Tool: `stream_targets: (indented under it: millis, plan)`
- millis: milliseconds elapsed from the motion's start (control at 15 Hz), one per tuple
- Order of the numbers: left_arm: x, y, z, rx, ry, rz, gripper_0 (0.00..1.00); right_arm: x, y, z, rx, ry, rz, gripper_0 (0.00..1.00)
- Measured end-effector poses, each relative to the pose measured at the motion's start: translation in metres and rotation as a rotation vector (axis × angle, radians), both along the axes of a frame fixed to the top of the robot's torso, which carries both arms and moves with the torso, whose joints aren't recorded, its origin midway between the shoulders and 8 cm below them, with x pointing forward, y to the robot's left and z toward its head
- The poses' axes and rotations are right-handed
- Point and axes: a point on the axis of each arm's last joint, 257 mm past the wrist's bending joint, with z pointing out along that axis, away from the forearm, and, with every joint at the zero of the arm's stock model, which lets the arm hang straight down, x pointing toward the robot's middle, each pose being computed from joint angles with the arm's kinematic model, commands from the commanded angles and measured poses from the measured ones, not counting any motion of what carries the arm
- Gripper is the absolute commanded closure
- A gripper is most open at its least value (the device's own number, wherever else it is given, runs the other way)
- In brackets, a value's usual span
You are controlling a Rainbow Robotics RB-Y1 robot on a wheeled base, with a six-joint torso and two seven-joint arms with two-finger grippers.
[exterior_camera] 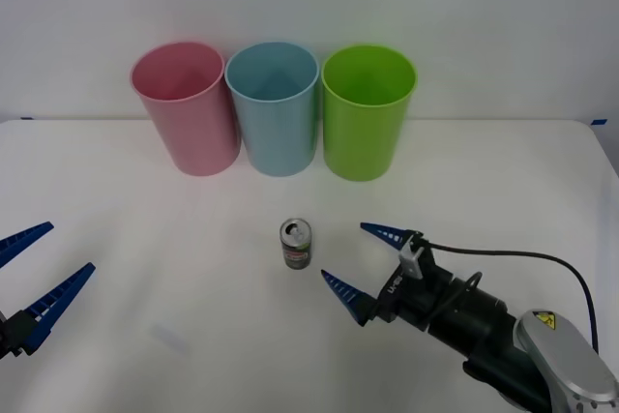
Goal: Grasp the object on the table and drop it into the matching bin: aluminum can to the light blue bin, PET bottle to the pink bin.
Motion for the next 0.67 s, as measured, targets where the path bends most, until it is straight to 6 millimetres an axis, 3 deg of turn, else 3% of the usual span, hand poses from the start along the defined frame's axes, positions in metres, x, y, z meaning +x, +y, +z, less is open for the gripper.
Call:
stream_targets:
  millis: [667]
  plan:
    - [0.0, 0.0, 0.0, 0.0, 0.0, 0.0, 0.0, 0.013, 0.048, -0.018, -0.035, -0.007, 0.041, 0.0]
